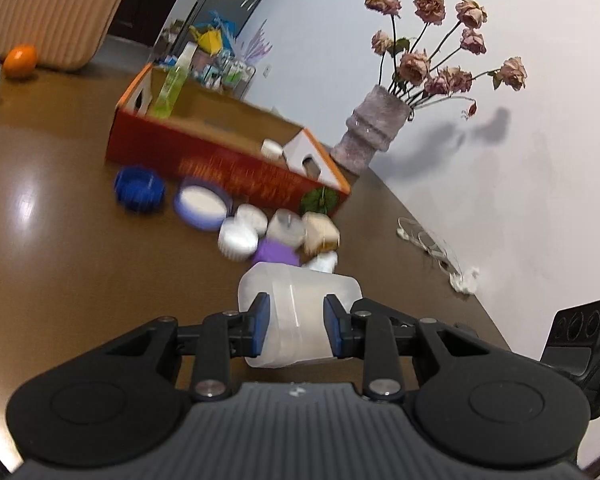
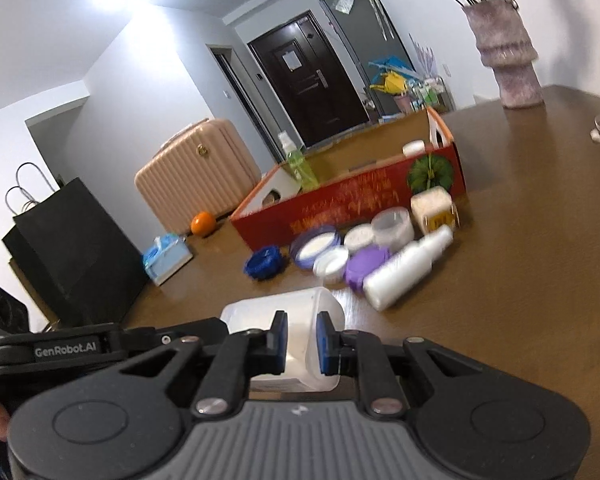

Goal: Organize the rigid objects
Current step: 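Place the white plastic container into the box with the left gripper and release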

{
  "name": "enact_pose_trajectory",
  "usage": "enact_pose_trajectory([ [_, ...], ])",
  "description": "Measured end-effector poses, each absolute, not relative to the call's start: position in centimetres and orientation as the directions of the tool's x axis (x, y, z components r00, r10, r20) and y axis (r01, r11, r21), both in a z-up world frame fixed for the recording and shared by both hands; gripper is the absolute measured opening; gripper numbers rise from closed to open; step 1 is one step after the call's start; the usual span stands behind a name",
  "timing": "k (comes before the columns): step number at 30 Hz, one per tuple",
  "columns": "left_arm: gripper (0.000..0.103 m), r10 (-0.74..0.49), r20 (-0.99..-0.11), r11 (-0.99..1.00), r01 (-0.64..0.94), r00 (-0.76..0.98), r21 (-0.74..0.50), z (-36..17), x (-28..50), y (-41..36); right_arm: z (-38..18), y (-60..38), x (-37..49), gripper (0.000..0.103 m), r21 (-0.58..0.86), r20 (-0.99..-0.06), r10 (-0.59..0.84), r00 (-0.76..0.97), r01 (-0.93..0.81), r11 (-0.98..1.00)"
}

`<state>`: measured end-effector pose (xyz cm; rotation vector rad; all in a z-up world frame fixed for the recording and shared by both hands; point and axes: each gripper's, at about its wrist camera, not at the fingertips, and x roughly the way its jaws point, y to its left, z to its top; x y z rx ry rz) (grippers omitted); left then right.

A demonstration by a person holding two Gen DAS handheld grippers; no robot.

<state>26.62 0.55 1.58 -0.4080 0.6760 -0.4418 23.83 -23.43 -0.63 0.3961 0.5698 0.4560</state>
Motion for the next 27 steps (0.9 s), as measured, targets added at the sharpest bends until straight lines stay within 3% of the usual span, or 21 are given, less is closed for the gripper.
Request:
enact_pose_trajectory([
  [5, 0.029, -0.522, -0.495, 0.827, 0.27, 0.695, -0.494, 4.5, 34.7, 0.3, 2.5, -23.5, 30.9, 0.015, 0.454, -0.394, 0.494, 0.775, -0.303, 0.838],
  [12, 0.029, -0.499, -0.563, 0.842, 0.215, 0.659, -0.494, 6.6, 50.1, 0.1, 4.8, -23.3, 46.2, 0.015, 0.487, -0.443, 0.477, 0.759, -0.243, 0.839],
  [19, 0.029, -0.417, -0.665, 0.88, 0.091, 0.62, -0.466, 3.5, 62.9, -0.2, 3.9, -21.4, 60.0, 0.015, 0.453, -0.568, 0.431, 0.701, -0.171, 0.875],
  [27, 0.029, -0.32, -0.72, 0.93, 0.06, 0.616, -0.362, 0.1, 67.1, -1.5, 1.2, -18.4, 67.3, 0.016, 0.357, -0.67, 0.354, 0.652, -0.136, 0.924],
])
